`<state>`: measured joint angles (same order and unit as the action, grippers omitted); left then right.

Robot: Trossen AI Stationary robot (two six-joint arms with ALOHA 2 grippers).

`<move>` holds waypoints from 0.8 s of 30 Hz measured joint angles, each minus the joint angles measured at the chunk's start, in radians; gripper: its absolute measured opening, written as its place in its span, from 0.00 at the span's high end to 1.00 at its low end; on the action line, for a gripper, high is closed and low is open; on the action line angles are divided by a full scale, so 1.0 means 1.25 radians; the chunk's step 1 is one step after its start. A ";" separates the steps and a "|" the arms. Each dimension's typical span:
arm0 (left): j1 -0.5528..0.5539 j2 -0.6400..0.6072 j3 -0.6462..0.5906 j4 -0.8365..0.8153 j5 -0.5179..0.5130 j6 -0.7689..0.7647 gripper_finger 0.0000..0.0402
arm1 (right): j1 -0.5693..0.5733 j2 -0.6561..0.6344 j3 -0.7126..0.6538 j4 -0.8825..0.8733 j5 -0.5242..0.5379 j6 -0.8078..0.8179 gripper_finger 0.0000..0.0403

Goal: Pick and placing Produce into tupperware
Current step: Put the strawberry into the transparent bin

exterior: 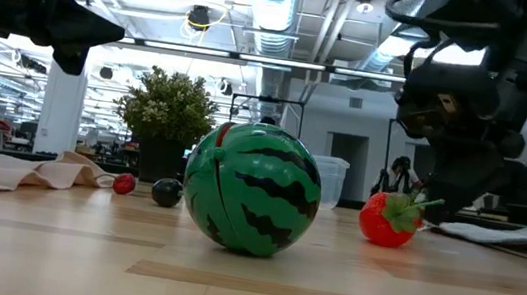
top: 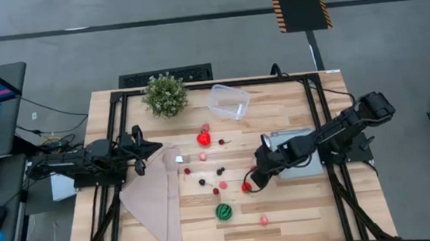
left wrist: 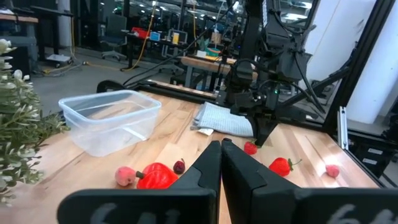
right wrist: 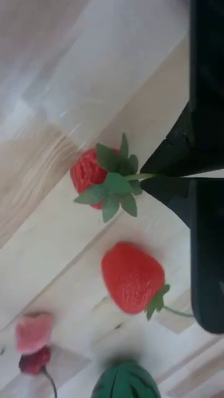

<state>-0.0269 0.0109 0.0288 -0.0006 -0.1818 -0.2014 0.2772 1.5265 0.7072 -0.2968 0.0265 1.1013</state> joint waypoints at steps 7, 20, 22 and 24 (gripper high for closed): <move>0.000 0.000 0.000 0.000 -0.002 0.005 1.00 | -0.037 0.000 0.053 -0.014 0.003 -0.071 0.92; 0.000 0.000 0.000 0.000 -0.002 0.005 1.00 | -0.178 -0.001 0.150 -0.034 0.019 -0.277 0.91; 0.000 0.000 0.000 0.000 -0.002 0.005 1.00 | -0.206 -0.001 0.162 -0.038 0.022 -0.305 0.90; 0.000 0.000 0.000 0.000 -0.002 0.005 1.00 | -0.236 -0.001 0.173 -0.040 0.022 -0.335 0.92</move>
<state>-0.0265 0.0109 0.0285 -0.0006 -0.1844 -0.1951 -0.0177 1.5257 0.9230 -0.3473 0.0540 0.6831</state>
